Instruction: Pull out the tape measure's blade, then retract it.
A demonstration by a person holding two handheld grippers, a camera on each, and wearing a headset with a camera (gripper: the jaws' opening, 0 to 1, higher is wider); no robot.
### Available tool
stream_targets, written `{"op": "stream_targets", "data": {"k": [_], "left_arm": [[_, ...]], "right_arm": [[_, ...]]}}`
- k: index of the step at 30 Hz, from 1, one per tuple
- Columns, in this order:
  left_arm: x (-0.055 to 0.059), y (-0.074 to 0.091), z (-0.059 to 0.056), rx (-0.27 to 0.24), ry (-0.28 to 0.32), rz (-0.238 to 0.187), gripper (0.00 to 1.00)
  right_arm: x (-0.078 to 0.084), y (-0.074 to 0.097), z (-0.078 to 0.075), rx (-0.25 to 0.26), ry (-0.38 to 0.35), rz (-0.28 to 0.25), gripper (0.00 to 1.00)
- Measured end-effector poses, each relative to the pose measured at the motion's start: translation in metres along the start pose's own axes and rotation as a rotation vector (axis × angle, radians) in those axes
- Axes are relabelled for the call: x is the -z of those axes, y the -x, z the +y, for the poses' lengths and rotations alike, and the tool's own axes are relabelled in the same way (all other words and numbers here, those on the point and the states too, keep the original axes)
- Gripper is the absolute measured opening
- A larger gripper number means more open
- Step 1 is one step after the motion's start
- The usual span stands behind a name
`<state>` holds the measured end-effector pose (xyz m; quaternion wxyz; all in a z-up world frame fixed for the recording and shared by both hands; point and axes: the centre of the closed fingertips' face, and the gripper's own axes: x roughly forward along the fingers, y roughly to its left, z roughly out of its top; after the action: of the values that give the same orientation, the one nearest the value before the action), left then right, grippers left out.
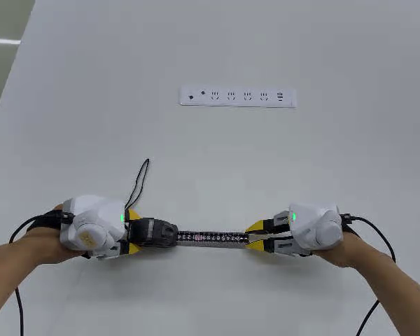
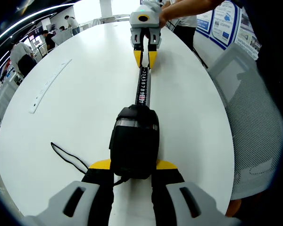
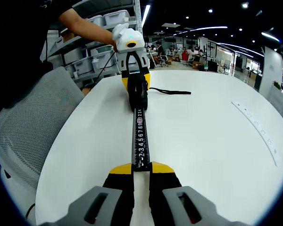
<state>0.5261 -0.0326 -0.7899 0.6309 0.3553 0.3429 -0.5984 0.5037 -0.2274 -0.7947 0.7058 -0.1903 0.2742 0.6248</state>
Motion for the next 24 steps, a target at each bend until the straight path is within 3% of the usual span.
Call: {"op": "stream_targets", "data": {"k": [24], "left_arm": [[0.000,0.000,-0.001,-0.001,0.003,0.002,0.26]], "right_arm": [[0.009,0.012,0.000,-0.001,-0.005,0.012,0.09]]}}
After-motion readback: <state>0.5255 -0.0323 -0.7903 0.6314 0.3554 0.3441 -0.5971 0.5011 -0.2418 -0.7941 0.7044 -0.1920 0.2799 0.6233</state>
